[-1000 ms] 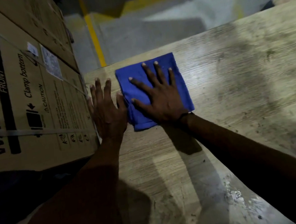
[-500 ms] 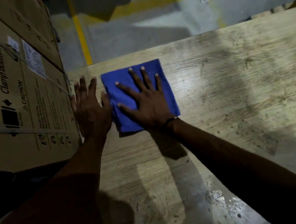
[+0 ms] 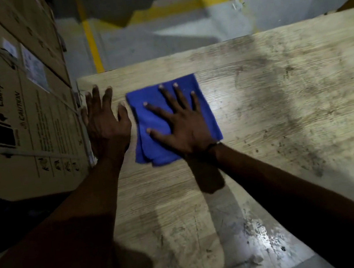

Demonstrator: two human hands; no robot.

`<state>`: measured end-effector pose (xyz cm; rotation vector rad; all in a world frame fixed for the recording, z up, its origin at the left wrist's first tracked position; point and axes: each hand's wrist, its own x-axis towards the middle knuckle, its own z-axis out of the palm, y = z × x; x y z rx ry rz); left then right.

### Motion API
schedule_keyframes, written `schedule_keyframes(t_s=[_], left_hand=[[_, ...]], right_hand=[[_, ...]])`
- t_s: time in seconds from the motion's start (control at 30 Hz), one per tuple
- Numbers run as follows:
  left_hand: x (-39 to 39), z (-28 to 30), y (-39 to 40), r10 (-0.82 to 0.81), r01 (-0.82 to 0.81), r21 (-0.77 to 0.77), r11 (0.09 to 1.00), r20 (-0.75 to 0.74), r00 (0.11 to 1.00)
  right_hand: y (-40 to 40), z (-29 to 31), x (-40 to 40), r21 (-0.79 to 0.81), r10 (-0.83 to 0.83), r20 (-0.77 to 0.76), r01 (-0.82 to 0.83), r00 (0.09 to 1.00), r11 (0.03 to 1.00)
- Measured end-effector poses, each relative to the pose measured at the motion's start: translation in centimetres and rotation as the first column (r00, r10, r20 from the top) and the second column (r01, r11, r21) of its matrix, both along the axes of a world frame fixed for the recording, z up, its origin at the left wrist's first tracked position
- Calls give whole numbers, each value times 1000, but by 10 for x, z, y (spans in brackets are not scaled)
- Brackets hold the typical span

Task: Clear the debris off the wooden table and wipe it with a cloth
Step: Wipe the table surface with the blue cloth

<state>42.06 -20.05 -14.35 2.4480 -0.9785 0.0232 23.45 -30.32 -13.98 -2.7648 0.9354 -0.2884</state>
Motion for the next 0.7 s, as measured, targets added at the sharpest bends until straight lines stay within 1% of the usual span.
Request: schedule_keyframes(t_s=[0.1,0.17,0.23,0.3,0.37,0.43,0.5,0.6,0.63,0.7], left_hand=[[-1,-2,-1,12,-12,-8,1000,-6,1000],[-1,-4,0,8,-8,-31,999,-4,1000],[0,-3,0,2,-2,-34,999,5,1000],[-1,0,1,-15,15,-14,1000,-21,1000],[-2,4,1,-20,20,0,1000,-41,999],[-4,7,2,-23,24,10,1000,-51,998],[-8,8,7,-29,30,19,999,-45,999],[-24,5,22,-53,53,9,999,-43,998],[-32,4,31,-67,67,4,998,-47,997],[-50,0,53,-91,91,-13,996,-43,995]], right_hand=[[-53,6,20,41,-194,-16,194,981,980],[-60,3,29,62,-263,-42,266,964,962],[-35,1,27,37,-219,-8,219,976,975],[15,2,9,22,-108,27,107,994,994],[59,3,-17,39,-11,18,10,1000,999],[62,2,-34,36,15,30,-16,999,999],[36,2,-34,12,-57,8,57,998,998],[-14,5,-20,42,-213,-32,215,976,976],[-17,5,-18,59,-243,-45,245,969,968],[5,4,-19,60,-241,-45,244,969,968]])
